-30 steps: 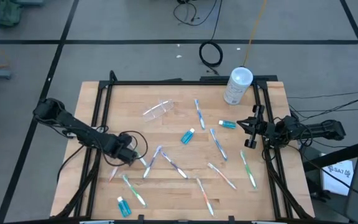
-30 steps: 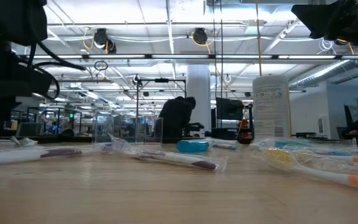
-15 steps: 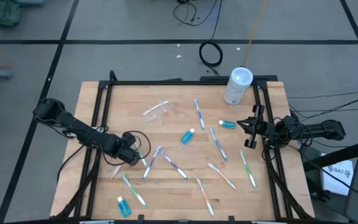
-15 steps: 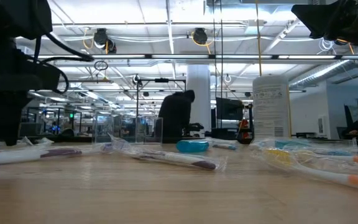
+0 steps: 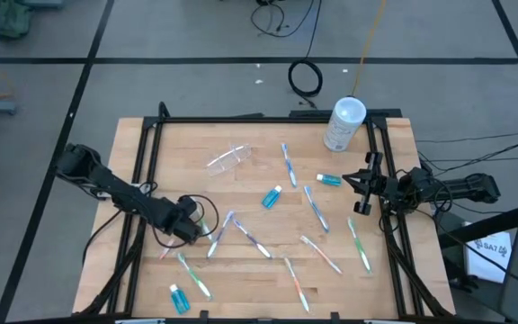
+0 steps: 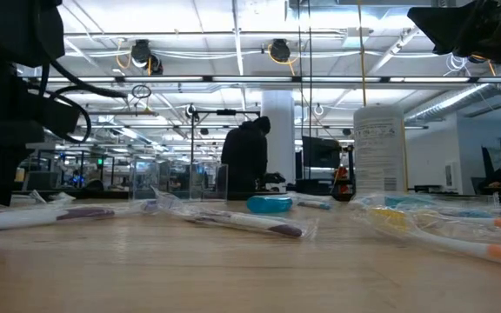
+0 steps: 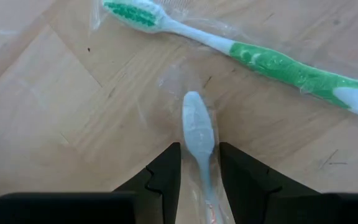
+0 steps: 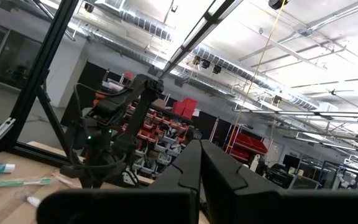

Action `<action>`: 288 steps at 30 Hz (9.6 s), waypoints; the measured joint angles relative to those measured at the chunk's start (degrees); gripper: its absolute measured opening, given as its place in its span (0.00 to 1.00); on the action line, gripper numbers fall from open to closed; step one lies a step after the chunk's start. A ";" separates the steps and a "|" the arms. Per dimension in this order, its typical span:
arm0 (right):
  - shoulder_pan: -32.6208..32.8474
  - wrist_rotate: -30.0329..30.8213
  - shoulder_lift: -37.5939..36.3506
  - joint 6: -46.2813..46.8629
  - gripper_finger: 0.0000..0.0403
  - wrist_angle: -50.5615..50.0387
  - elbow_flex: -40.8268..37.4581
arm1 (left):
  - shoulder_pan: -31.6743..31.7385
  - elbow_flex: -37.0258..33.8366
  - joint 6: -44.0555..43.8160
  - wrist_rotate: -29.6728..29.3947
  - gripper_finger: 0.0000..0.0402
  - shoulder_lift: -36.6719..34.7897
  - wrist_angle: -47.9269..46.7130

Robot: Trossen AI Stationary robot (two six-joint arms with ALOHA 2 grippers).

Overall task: Pick & Place toothbrushing station
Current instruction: Put the orange toothbrush into the transparent organizer, then put the blue toothbrush into the transparent organizer

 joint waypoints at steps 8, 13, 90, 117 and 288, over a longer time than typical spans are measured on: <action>-0.01 0.01 0.00 0.00 0.01 0.01 0.00 | 0.07 -0.13 -0.22 0.41 0.29 0.43 0.13; 0.00 0.01 0.00 0.00 0.01 0.03 0.00 | 0.08 -0.34 -0.66 0.76 0.29 -1.81 0.10; 0.00 -0.03 6.59 17.25 0.01 2.22 0.02 | 36.29 -13.97 81.43 -33.02 0.02 -16.51 95.55; -0.02 0.21 6.99 2.46 0.01 17.22 0.00 | 32.82 -13.94 59.07 -45.52 0.22 -15.86 72.61; -24.46 2.02 113.72 31.71 0.00 24.03 72.72 | 17.02 -5.62 58.24 -42.35 0.29 -30.36 47.17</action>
